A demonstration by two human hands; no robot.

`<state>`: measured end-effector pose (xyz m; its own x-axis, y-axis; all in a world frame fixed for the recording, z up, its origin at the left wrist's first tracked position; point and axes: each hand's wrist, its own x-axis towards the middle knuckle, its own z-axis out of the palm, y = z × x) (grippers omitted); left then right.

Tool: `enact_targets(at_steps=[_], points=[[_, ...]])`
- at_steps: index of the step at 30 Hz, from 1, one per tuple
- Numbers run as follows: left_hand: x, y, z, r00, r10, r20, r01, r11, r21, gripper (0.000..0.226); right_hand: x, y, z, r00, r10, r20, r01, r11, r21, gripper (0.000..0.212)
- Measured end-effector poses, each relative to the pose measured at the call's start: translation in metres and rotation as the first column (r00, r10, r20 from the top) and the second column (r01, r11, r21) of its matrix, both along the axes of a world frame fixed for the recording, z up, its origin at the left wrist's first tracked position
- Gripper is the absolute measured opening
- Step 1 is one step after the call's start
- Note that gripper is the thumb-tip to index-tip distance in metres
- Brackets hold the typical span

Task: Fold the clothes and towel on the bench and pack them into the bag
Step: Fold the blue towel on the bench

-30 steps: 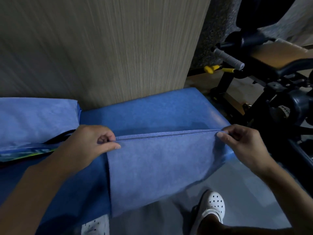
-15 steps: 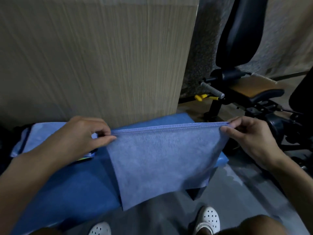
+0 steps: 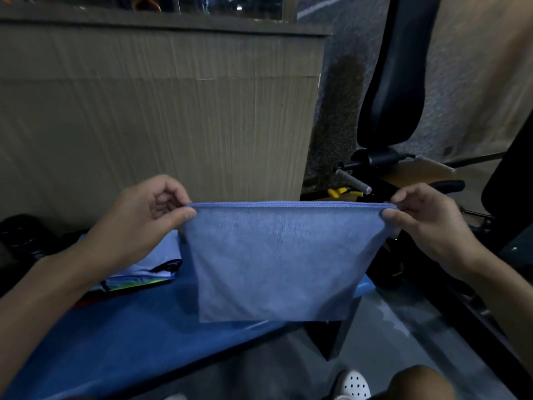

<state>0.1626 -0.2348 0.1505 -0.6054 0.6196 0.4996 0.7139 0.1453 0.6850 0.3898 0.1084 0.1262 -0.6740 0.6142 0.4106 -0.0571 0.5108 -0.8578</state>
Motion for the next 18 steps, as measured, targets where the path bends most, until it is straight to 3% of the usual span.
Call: enact_targets(at_steps=[3,5,7,13,16,18], points=[[-0.001,-0.003,0.004,1.0,0.002,-0.021,-0.003,0.998,-0.066,0.043,0.002,-0.005,0.007,0.988,0.036,0.15,-0.056,0.99,0.13,0.013],[-0.001,-0.005,0.006,0.996,0.011,-0.093,-0.027,0.985,-0.173,0.03,0.0,-0.006,0.01,0.979,0.017,0.202,-0.057,0.979,0.194,0.014],[0.0,-0.005,0.007,0.997,0.029,-0.074,-0.042,0.982,-0.184,0.02,-0.004,-0.005,0.011,0.977,0.013,0.215,-0.055,0.98,0.192,0.013],[-0.027,0.004,-0.001,0.987,0.109,0.12,-0.085,0.977,-0.193,0.014,-0.031,0.002,0.004,0.963,0.048,0.265,-0.066,0.996,0.06,0.013],[-0.044,0.024,-0.006,0.932,0.095,0.35,-0.073,0.994,-0.076,0.013,-0.06,0.01,-0.001,0.976,0.074,0.206,-0.062,0.996,-0.064,0.011],[-0.057,0.04,-0.007,0.908,0.061,0.414,-0.069,0.998,0.004,0.011,-0.081,0.02,-0.005,0.987,0.071,0.143,-0.058,0.994,-0.092,0.013]])
